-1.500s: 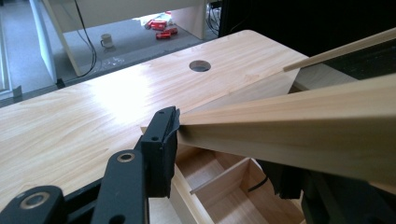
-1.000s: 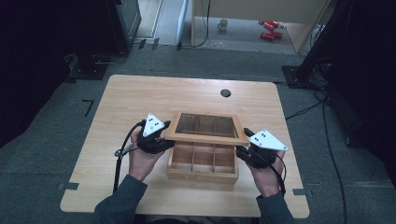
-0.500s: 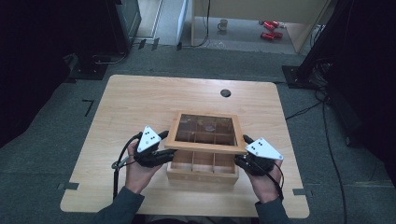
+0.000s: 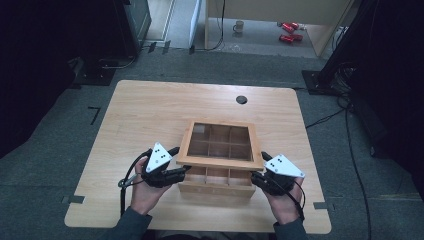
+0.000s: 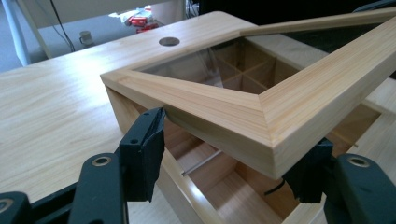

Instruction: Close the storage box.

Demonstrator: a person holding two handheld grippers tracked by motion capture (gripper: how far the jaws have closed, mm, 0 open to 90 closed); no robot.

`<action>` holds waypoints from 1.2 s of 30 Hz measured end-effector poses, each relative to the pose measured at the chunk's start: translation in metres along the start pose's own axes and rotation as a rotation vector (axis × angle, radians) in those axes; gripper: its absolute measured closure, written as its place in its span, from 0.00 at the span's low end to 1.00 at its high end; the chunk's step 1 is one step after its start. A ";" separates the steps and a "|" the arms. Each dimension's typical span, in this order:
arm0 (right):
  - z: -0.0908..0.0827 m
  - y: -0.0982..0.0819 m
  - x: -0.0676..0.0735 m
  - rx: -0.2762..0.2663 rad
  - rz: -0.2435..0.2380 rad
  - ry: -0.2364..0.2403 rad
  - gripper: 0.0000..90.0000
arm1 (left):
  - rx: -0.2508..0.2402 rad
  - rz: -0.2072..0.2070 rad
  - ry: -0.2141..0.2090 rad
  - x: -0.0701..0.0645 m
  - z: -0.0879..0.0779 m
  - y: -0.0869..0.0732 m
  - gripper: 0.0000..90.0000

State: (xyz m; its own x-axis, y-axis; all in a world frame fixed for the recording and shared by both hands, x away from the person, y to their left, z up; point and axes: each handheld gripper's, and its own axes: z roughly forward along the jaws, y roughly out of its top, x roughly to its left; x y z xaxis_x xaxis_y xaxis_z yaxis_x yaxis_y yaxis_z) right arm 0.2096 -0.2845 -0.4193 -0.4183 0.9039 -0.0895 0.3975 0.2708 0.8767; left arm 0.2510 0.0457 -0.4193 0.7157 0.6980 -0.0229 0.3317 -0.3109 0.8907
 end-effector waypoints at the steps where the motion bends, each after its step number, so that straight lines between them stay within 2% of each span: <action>1: -0.002 -0.003 0.003 0.008 -0.011 0.010 0.46 | 0.002 0.000 0.000 0.000 0.000 -0.001 0.43; 8: -0.009 -0.010 0.009 0.005 -0.010 0.014 0.48 | 0.024 0.003 0.009 -0.003 0.003 -0.009 0.42; 14: -0.012 -0.016 0.012 0.014 -0.002 0.036 0.46 | 0.029 -0.019 -0.012 -0.006 0.007 -0.017 0.43; 19: -0.013 -0.020 0.014 0.018 -0.001 0.032 0.47 | 0.038 -0.021 -0.017 -0.008 0.010 -0.019 0.44; 29: -0.012 -0.024 0.016 0.016 -0.003 0.023 0.48 | 0.038 -0.005 0.004 -0.010 0.008 -0.023 0.44; 36: -0.011 -0.027 0.017 0.025 -0.002 0.023 0.47 | 0.038 -0.014 0.004 -0.010 0.004 -0.028 0.43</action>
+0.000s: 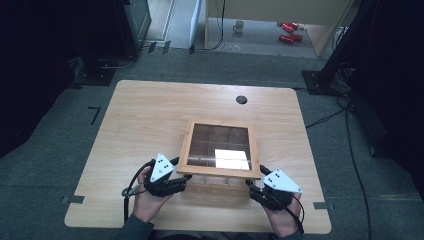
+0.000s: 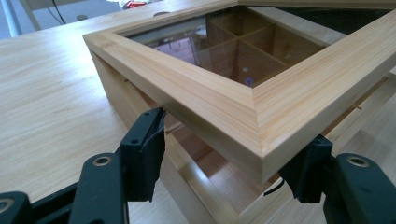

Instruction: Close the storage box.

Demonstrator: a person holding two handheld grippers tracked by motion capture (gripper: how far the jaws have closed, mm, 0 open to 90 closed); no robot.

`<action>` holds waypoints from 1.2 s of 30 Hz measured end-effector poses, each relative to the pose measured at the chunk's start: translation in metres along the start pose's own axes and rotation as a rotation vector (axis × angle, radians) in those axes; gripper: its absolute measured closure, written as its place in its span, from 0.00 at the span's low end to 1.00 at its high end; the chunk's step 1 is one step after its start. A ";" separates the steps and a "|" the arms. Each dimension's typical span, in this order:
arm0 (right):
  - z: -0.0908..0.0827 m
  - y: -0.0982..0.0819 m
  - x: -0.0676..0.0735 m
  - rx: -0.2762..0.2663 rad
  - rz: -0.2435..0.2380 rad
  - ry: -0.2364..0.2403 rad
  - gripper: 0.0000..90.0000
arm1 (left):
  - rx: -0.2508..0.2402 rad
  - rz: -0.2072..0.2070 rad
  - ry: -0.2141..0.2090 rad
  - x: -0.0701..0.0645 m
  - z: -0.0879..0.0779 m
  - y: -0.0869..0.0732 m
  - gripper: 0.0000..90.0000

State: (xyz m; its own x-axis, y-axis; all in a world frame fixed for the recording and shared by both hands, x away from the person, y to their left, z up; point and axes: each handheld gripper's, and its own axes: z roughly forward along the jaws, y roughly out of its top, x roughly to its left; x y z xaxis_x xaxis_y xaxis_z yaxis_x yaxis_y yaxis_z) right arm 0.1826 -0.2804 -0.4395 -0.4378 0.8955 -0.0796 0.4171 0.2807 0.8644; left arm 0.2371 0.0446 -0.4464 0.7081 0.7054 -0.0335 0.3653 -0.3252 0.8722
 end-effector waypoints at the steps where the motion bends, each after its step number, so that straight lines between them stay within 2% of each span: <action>1: 0.000 -0.001 0.000 0.003 0.001 0.000 0.47 | 0.002 -0.001 -0.001 0.000 0.000 -0.001 0.43; 21: 0.006 -0.016 0.006 0.039 0.000 0.002 0.48 | 0.013 -0.002 -0.004 -0.004 -0.009 -0.018 0.43; 36: 0.005 -0.021 0.007 0.046 0.009 0.005 0.48 | 0.018 0.009 -0.001 -0.007 -0.010 -0.021 0.43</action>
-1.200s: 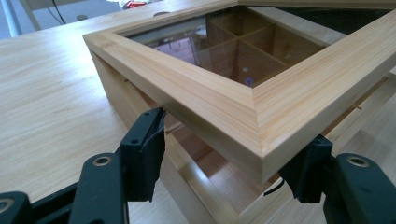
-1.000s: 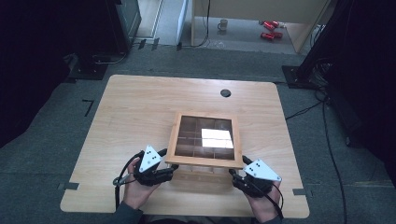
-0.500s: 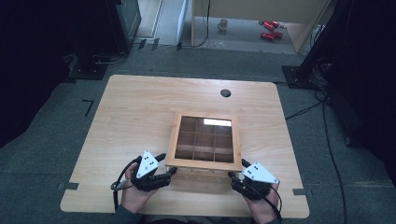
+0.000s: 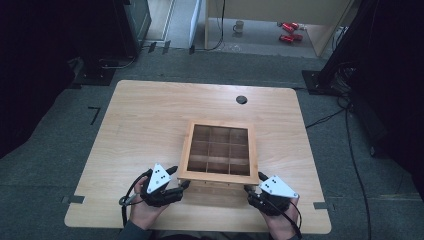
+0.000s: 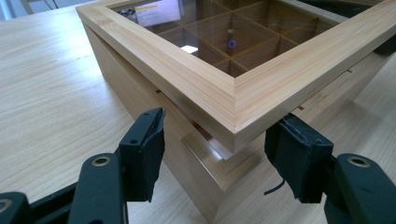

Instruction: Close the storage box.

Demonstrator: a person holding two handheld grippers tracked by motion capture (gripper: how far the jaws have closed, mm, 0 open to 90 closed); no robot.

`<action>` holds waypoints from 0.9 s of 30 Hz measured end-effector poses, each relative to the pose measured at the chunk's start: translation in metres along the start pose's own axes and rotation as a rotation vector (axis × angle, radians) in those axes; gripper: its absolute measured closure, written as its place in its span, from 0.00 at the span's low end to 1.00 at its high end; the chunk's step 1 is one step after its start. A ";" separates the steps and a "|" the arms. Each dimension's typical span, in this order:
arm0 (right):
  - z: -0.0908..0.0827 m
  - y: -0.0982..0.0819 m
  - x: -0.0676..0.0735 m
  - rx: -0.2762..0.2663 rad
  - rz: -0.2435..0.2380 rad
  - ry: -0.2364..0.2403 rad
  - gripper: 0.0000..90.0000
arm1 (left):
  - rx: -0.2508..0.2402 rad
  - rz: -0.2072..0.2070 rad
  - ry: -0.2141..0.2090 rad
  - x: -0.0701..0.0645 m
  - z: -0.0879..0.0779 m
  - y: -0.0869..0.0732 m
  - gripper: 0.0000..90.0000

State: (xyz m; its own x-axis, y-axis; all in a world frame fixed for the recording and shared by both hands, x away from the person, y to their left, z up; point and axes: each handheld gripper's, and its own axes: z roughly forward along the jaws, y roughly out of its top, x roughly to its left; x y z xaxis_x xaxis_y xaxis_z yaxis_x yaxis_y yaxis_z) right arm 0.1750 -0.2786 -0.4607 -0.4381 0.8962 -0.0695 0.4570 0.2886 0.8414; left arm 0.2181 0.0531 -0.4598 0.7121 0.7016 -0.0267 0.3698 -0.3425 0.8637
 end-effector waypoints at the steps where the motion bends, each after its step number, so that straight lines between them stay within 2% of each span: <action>1: 0.000 0.000 0.000 0.000 0.000 0.000 0.48 | 0.001 0.000 0.000 0.000 0.000 0.000 0.43; 12: -0.004 -0.002 0.000 0.000 -0.001 0.005 0.47 | 0.000 -0.002 -0.003 -0.002 -0.003 -0.002 0.43; 27: -0.009 -0.006 -0.002 0.009 0.023 0.021 0.45 | -0.012 -0.042 -0.005 0.001 -0.013 -0.009 0.42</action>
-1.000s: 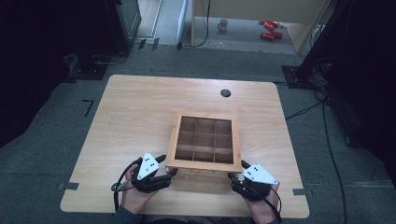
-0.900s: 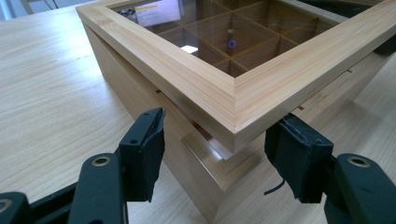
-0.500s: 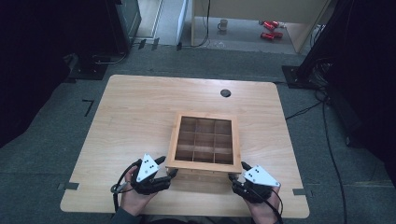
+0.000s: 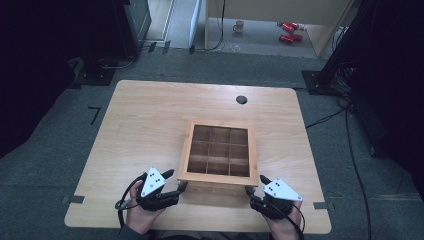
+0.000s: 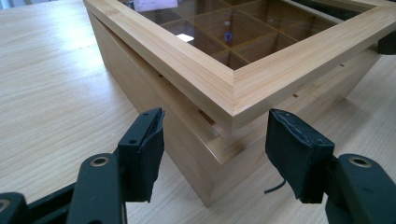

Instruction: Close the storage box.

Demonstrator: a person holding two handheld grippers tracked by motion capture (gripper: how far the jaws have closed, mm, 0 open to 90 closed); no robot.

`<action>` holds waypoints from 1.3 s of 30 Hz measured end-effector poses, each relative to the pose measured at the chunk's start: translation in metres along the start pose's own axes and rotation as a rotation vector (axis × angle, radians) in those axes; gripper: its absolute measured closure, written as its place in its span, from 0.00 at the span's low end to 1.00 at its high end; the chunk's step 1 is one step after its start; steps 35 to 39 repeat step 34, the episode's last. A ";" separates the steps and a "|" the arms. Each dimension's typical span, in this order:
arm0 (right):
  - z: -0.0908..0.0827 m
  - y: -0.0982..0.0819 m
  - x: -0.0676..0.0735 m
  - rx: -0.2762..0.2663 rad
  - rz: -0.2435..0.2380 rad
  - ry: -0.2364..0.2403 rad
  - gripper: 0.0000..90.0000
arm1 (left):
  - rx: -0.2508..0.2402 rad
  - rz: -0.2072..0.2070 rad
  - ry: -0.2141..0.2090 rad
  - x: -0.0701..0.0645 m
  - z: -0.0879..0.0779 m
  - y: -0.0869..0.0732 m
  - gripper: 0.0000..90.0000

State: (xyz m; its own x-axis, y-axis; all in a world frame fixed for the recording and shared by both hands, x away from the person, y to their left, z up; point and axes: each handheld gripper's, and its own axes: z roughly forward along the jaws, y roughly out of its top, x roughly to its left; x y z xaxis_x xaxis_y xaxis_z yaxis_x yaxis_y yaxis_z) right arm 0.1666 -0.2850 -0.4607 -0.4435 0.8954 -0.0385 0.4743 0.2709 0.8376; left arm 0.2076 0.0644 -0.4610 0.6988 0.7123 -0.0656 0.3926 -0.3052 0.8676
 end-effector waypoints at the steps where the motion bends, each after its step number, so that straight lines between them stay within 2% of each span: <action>1: 0.000 0.000 0.000 0.001 -0.003 0.000 0.45 | -0.009 -0.005 -0.001 0.000 -0.002 0.000 0.42; 3: 0.000 -0.002 0.001 0.021 -0.015 -0.001 0.43 | -0.021 -0.009 0.004 0.002 -0.007 0.001 0.42; 4: 0.000 -0.003 0.001 0.035 -0.007 0.006 0.43 | -0.029 -0.012 0.008 0.003 -0.009 0.002 0.42; 7: -0.005 -0.004 0.002 0.031 -0.007 0.017 0.42 | -0.035 -0.028 0.017 0.007 -0.013 0.000 0.42; 9: -0.018 -0.001 -0.002 -0.026 0.014 0.031 0.43 | -0.039 -0.035 0.025 0.010 -0.015 -0.001 0.42; 10: -0.022 0.000 -0.004 -0.036 0.018 0.028 0.42 | -0.040 -0.042 0.025 0.011 -0.015 -0.001 0.42; 14: -0.037 0.004 -0.017 -0.078 0.035 -0.021 0.42 | -0.040 -0.040 0.039 0.015 -0.016 0.000 0.42; 15: -0.037 0.004 -0.020 -0.077 0.045 -0.028 0.42 | -0.041 -0.043 0.043 0.017 -0.016 0.001 0.42; 16: -0.038 0.005 -0.029 -0.075 0.079 -0.040 0.42 | -0.042 -0.047 0.048 0.018 -0.016 0.001 0.42; 18: -0.038 0.007 -0.035 -0.076 0.098 -0.044 0.42 | -0.051 -0.055 0.060 0.021 -0.018 0.001 0.42; 21: -0.038 0.008 -0.040 -0.072 0.090 -0.056 0.42 | -0.049 -0.055 0.068 0.024 -0.018 0.002 0.42; 30: -0.036 0.008 -0.055 -0.060 0.116 -0.090 0.42 | -0.045 -0.058 0.089 0.034 -0.020 0.007 0.42; 34: -0.033 0.008 -0.058 -0.055 0.119 -0.097 0.42 | -0.043 -0.052 0.102 0.039 -0.022 0.012 0.42; 39: -0.033 0.008 -0.058 -0.055 0.119 -0.097 0.42 | -0.043 -0.052 0.102 0.039 -0.022 0.012 0.42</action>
